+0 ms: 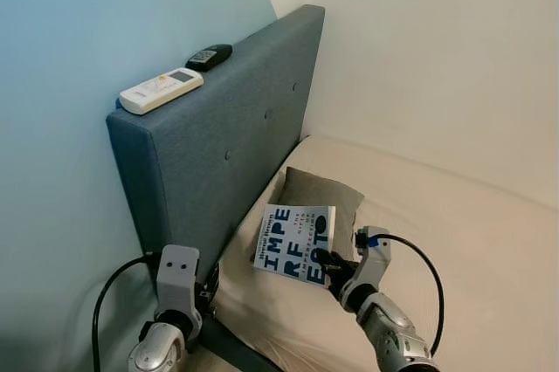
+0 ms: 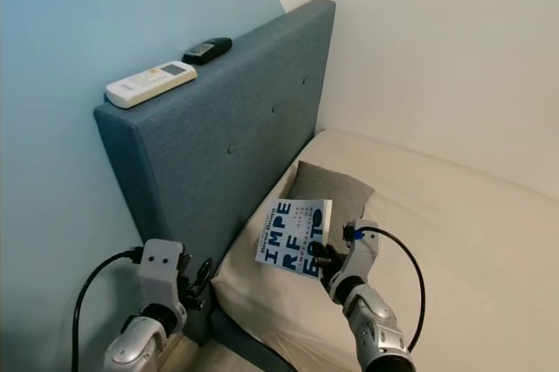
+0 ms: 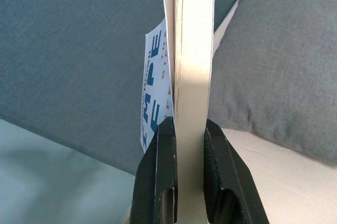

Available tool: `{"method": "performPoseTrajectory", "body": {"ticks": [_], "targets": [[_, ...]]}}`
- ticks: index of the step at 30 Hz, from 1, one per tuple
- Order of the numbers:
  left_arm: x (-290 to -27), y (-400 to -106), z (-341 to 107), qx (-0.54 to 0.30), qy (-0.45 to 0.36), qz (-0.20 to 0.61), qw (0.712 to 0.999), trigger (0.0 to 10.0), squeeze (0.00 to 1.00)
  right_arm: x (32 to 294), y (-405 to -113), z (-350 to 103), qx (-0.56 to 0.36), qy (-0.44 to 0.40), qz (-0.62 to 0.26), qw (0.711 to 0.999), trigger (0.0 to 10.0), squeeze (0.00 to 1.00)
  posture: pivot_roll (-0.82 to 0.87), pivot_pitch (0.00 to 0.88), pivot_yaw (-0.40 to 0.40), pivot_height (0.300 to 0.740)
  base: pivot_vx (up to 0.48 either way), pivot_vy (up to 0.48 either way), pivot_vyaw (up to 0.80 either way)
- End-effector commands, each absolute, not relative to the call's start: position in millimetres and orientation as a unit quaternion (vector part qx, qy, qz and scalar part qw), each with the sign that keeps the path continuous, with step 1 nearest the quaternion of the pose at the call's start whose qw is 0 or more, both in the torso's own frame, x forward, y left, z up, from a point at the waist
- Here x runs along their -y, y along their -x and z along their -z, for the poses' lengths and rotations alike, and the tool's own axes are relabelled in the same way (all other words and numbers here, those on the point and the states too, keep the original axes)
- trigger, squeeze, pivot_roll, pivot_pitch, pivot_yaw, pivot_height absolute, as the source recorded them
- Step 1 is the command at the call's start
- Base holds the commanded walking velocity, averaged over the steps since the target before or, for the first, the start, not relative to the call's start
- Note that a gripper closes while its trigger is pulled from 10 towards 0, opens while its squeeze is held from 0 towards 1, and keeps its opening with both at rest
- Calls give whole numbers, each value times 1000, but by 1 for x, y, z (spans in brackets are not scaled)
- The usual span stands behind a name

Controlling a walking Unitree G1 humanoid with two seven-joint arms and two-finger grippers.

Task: Clean up the room

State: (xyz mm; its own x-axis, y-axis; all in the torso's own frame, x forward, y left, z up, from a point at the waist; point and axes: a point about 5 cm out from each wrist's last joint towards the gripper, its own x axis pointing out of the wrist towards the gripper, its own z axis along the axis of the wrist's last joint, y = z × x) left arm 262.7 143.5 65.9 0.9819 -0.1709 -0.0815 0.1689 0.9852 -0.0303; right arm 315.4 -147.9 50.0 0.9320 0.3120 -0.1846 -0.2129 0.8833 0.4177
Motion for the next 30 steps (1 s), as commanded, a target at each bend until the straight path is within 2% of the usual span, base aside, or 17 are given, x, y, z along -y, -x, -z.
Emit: {"method": "performPoseTrajectory", "body": {"ticks": [1,6,13,23,25,30], "targets": [[-141,-259,-63,-49,11,91,995,10000,0,150,-316,-54,-111,-206,-138,962,10000,0,2,94,-89,656,0,0,0],[-142,-259,-64,-48,5,97,994,10000,0,150,-315,-54,-116,-214,-139,960,10000,0,5,97,-87,637,0,0,0],[-142,-260,-68,-45,-1,109,993,10000,0,150,-314,-53,-117,-229,-129,958,10000,0,10,99,-80,637,0,0,0],[-143,-266,-69,-49,-20,110,993,10000,0,161,-314,-43,-133,-242,-67,959,10000,0,10,120,-69,637,0,0,0],[-148,-268,-68,-55,-30,102,993,10000,0,164,-317,-39,-145,-287,-46,946,10000,0,14,136,-63,637,0,0,0],[-152,-269,-71,-52,-33,101,993,10000,0,157,-320,-38,-159,-333,-56,928,10000,0,21,145,-62,637,0,0,0]]}}
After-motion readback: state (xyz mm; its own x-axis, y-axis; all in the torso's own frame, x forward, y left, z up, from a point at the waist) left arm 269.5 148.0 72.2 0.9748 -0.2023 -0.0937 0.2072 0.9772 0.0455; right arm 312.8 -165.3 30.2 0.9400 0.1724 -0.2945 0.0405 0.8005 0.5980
